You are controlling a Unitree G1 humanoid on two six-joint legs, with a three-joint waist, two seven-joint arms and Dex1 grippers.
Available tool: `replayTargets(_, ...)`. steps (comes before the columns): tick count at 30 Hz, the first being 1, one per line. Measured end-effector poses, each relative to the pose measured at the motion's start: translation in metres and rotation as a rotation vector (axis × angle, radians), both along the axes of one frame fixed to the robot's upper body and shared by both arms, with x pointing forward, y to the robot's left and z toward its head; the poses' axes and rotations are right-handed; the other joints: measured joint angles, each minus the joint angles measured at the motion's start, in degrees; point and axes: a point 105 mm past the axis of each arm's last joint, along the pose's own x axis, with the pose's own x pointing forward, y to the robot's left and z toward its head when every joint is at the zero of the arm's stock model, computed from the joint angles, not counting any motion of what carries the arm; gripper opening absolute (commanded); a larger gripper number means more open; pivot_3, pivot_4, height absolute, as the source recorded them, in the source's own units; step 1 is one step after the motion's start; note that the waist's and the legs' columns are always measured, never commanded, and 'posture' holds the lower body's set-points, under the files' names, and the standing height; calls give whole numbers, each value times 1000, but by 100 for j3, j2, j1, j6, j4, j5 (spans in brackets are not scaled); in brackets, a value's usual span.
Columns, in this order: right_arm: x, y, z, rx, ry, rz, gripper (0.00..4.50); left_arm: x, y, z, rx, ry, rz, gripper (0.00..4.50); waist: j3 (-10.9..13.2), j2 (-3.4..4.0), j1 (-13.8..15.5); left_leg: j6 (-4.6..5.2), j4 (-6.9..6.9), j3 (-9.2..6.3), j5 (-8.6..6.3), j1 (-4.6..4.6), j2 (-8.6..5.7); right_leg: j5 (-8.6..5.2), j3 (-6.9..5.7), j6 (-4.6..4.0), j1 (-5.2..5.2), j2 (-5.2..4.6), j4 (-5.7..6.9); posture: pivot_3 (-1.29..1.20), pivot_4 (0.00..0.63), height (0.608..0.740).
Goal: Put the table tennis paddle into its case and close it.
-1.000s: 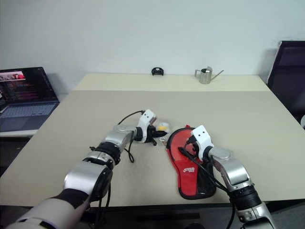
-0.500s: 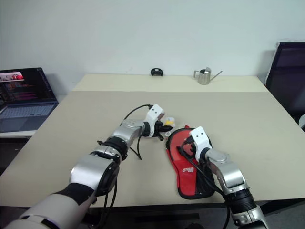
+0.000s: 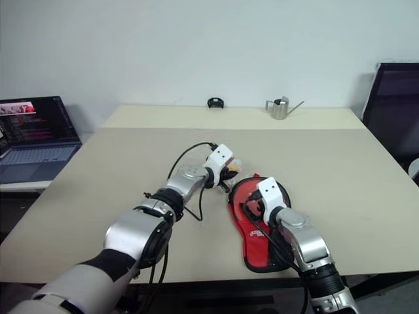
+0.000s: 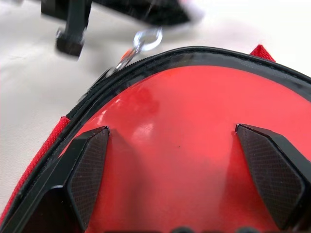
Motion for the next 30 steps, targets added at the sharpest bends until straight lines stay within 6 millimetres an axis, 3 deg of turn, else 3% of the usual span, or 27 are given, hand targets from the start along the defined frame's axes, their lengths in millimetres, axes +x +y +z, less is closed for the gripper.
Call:
replayTargets(3,0,1,-1,4,1,-4,4500,4,-3,8,35,-51,17,259,-1,-2,-1,-1,-8,1,0,21,0,-1,1,1,20,1,-7,0,150,740)
replayTargets(14,-4,2,-6,24,-1,-46,4500,4,-16,6,161,-146,12,259,-23,-17,-1,-1,-17,-13,-2,44,4,-1,-13,4,61,0,-45,0,150,740)
replayTargets(20,-17,6,-6,53,-13,-81,4500,0,-36,4,146,-169,17,259,-27,-19,7,-2,-35,-16,-3,42,7,3,-17,11,69,-4,-83,0,150,740)
replayTargets(30,-36,5,-6,74,-7,-152,4500,0,-40,0,127,-160,91,259,-36,-28,20,-4,-89,-15,-3,44,2,-4,-17,19,61,-10,-115,0,150,740)
